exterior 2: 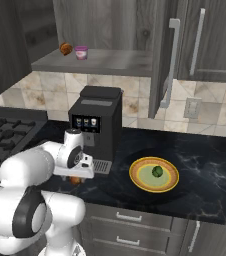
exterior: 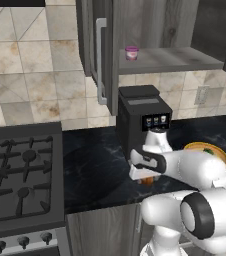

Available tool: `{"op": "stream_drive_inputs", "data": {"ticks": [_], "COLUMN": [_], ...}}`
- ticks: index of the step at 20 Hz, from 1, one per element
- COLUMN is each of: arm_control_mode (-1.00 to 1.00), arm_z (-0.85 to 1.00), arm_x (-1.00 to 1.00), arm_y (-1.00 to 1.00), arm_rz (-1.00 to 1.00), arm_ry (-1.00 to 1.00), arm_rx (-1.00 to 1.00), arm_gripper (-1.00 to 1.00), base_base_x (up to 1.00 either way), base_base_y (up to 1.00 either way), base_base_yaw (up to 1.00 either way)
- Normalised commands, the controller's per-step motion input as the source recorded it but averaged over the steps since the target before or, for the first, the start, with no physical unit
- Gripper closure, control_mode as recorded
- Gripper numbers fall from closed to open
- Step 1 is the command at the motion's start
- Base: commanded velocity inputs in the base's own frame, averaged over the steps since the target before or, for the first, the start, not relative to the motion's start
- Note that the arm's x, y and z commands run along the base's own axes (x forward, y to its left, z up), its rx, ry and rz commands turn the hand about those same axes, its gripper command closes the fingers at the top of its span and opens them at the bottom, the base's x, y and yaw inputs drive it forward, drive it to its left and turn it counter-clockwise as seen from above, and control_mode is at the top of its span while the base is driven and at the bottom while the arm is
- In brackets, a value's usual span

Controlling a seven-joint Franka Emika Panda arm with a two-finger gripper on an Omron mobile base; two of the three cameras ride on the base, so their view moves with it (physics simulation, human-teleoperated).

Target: Pick the avocado and bread from the counter and place them on the plate. Then pick the jam from the cabinet and place it next to the plate. Lastly close the cabinet door.

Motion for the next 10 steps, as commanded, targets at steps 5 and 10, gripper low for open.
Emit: {"op": "stream_drive_inputs", "data": {"ticks": [5, 10], "arm_control_mode": [-1.0, -1.0], "arm_z": [-0.11, -0.2], "arm_x": [0.22, 0.11], "arm_y": [0.0, 0.0], "arm_rz": [0.0, 0.0], "arm_ry": [0.04, 0.03], "arm_rx": [0.0, 0.0], "arm_gripper": [-1.0, 1.0], "base_base_x": [0.0, 0.0], "base_base_y": [0.0, 0.0], "base_base_yaw": [0.0, 0.0]}}
